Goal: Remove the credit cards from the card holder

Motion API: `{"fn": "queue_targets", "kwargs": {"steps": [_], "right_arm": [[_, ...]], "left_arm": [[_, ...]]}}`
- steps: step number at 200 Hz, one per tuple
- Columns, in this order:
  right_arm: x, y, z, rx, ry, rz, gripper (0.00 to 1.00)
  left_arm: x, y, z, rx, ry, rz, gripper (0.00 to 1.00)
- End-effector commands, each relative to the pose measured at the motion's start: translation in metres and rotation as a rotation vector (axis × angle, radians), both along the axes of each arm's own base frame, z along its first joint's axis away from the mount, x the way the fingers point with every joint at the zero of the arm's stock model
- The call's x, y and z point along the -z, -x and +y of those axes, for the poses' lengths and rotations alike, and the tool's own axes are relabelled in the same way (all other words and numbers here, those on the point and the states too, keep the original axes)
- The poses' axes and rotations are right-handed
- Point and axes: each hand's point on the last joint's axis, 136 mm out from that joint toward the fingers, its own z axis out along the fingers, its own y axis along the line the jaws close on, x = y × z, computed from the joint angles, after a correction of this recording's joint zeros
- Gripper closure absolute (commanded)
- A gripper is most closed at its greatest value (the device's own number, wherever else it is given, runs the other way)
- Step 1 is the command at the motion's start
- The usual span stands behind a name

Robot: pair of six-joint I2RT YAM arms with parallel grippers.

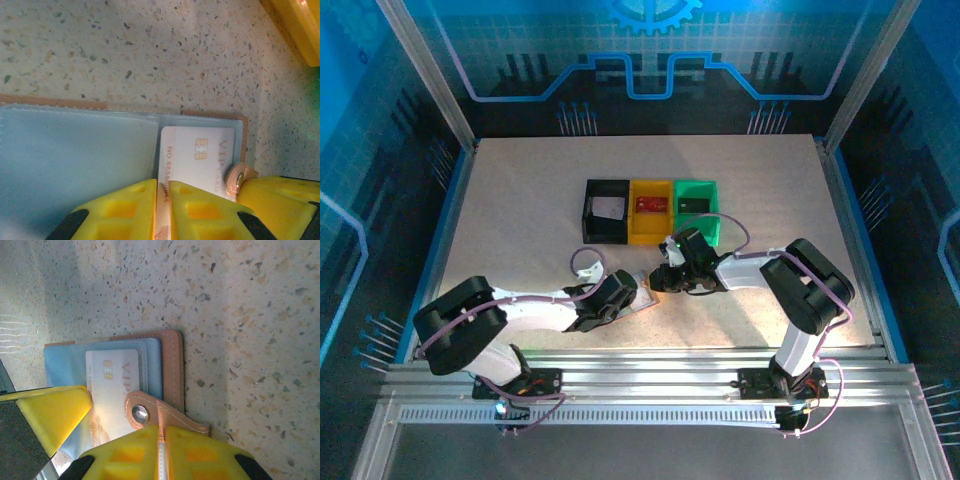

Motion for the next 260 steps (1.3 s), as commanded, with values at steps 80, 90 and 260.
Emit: {"fn": "queue_targets", "kwargs": {"steps": [80, 90, 260], "right_arm": [[0.035, 0.015, -0.02, 0.034, 0.083, 0.097, 0.88], [0.036, 0.015, -0.02, 0.032, 0.083, 0.099, 0.88], [0.035, 0.014, -0.022, 0.045, 0.077, 0.111, 0.88]], "left_arm": [[-0.016, -0.004, -0.001, 0.002, 0.053, -0.087, 0.92], [-0.017, -0.004, 0.0, 0.0, 0.053, -0.091, 0.92], [-0.033, 0.002, 0.018, -0.004, 0.06, -0.16, 1.0]]}}
